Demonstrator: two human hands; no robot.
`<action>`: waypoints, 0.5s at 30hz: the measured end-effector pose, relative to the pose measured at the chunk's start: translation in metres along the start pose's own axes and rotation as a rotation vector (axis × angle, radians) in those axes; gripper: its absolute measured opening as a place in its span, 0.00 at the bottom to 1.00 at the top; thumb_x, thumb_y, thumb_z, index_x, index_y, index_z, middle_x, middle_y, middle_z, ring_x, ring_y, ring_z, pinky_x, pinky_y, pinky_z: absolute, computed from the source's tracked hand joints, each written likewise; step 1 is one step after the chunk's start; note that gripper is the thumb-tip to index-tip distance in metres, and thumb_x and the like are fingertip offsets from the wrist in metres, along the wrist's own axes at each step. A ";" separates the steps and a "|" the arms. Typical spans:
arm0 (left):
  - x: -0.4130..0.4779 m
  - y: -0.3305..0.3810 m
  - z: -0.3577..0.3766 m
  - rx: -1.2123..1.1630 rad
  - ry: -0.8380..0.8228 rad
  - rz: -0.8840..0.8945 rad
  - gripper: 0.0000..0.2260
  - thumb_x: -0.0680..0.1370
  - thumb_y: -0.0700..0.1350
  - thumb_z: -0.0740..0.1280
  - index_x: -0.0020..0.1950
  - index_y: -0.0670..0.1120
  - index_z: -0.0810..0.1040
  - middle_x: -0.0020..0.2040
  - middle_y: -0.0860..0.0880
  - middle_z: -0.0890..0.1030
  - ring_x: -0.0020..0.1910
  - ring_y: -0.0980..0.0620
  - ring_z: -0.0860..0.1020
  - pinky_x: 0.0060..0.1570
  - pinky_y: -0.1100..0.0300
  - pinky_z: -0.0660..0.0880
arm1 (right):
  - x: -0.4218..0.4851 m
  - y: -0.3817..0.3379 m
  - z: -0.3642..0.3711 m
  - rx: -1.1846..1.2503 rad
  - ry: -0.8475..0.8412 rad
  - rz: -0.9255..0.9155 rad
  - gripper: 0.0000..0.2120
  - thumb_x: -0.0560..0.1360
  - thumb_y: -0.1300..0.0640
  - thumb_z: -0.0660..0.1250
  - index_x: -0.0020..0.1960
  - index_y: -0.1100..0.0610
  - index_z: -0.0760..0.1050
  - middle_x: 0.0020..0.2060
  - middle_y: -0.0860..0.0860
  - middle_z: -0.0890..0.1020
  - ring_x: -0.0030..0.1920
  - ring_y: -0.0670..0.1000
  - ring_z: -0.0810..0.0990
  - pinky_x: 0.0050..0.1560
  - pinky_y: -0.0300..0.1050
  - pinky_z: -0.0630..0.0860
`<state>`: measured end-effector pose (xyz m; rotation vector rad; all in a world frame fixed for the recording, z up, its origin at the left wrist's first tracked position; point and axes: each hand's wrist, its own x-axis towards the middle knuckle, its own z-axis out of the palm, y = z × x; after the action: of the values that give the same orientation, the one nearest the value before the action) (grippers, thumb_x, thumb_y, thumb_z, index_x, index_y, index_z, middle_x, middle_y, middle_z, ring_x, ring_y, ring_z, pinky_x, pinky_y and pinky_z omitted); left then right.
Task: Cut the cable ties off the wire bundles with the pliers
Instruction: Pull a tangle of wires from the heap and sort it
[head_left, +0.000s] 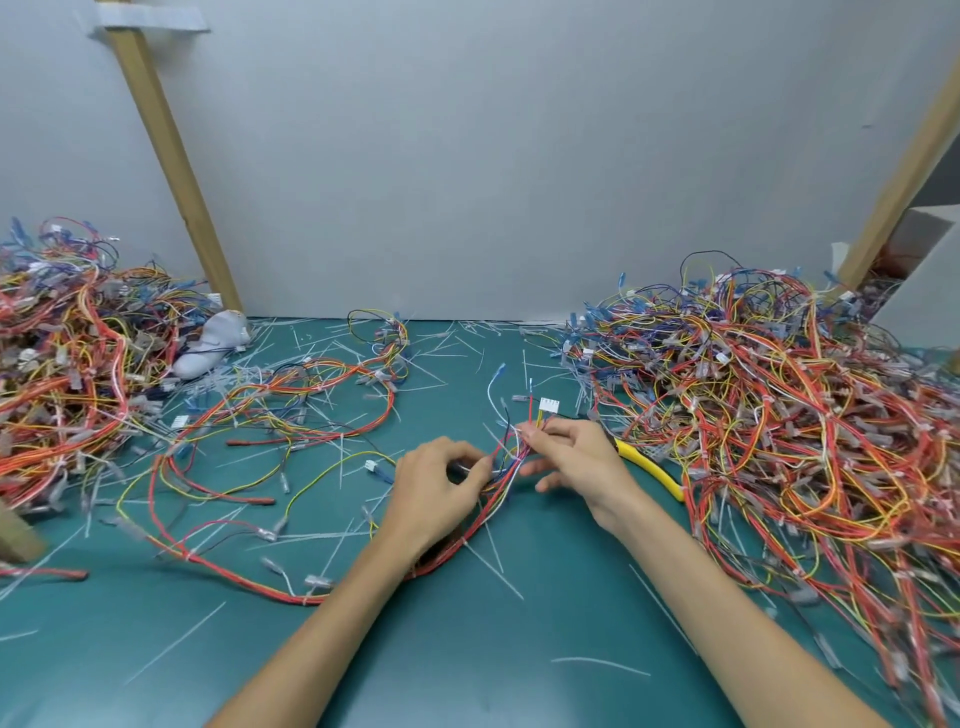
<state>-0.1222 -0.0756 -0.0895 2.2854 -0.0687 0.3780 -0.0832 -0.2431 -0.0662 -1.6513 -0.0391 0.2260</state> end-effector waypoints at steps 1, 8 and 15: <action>-0.001 0.000 0.001 0.042 0.057 0.003 0.04 0.75 0.50 0.70 0.47 0.52 0.82 0.46 0.54 0.80 0.47 0.54 0.78 0.54 0.52 0.72 | 0.000 0.000 0.001 0.004 0.005 0.007 0.07 0.78 0.57 0.68 0.47 0.62 0.80 0.36 0.50 0.83 0.32 0.48 0.83 0.25 0.37 0.74; -0.010 0.006 0.005 0.394 0.099 0.517 0.04 0.77 0.45 0.66 0.50 0.46 0.76 0.46 0.50 0.77 0.46 0.46 0.75 0.47 0.52 0.71 | 0.006 -0.001 0.008 0.111 0.049 0.086 0.06 0.80 0.62 0.64 0.52 0.64 0.78 0.38 0.56 0.81 0.32 0.49 0.81 0.31 0.37 0.78; -0.009 0.001 0.009 0.436 0.027 0.308 0.08 0.77 0.51 0.63 0.55 0.53 0.75 0.47 0.56 0.81 0.52 0.52 0.76 0.53 0.56 0.62 | 0.007 0.003 0.009 0.097 0.074 0.100 0.08 0.80 0.65 0.62 0.55 0.67 0.77 0.38 0.55 0.79 0.33 0.48 0.77 0.33 0.37 0.77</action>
<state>-0.1285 -0.0835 -0.0964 2.7056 -0.3582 0.6336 -0.0783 -0.2340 -0.0707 -1.5649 0.1094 0.2393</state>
